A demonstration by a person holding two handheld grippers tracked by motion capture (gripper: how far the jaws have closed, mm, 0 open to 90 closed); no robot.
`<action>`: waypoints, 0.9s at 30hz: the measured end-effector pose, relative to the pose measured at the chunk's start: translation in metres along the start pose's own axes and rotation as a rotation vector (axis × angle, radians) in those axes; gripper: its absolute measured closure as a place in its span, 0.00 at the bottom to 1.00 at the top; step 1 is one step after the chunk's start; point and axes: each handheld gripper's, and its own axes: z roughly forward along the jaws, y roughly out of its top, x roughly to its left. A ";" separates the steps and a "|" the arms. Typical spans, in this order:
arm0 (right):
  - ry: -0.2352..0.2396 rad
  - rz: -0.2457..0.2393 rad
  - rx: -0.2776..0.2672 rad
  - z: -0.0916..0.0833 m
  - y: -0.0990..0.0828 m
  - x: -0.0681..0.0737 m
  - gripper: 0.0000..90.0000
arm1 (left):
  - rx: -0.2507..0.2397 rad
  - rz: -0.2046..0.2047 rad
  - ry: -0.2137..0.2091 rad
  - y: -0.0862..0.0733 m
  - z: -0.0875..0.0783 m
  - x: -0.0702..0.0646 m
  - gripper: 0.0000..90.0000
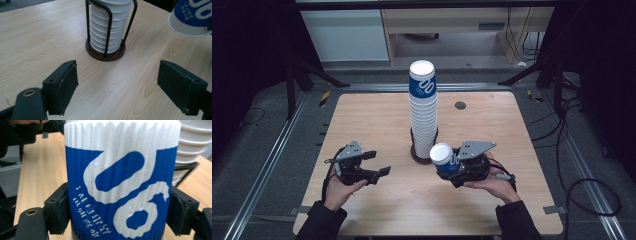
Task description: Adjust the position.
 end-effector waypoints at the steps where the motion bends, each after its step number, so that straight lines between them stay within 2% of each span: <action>1: 0.009 -0.004 0.003 0.002 0.000 0.001 0.23 | 0.003 0.004 -0.010 0.001 0.000 -0.001 0.18; 5: 0.049 -0.031 0.015 0.012 0.002 0.003 0.23 | 0.010 0.025 -0.046 0.002 0.002 -0.006 0.18; 11: 0.102 -0.068 0.066 0.029 0.001 0.008 0.23 | 0.036 0.067 -0.104 0.004 0.005 -0.015 0.19; 14: 0.126 -0.076 0.079 0.036 0.001 0.010 0.23 | 0.040 0.076 -0.130 0.005 0.006 -0.019 0.19; 22: 0.159 -0.097 0.104 0.048 -0.001 0.013 0.23 | 0.044 0.111 -0.183 0.008 0.008 -0.029 0.19; 27: 0.190 -0.119 0.118 0.055 0.000 0.018 0.23 | 0.066 0.135 -0.218 0.009 0.011 -0.035 0.19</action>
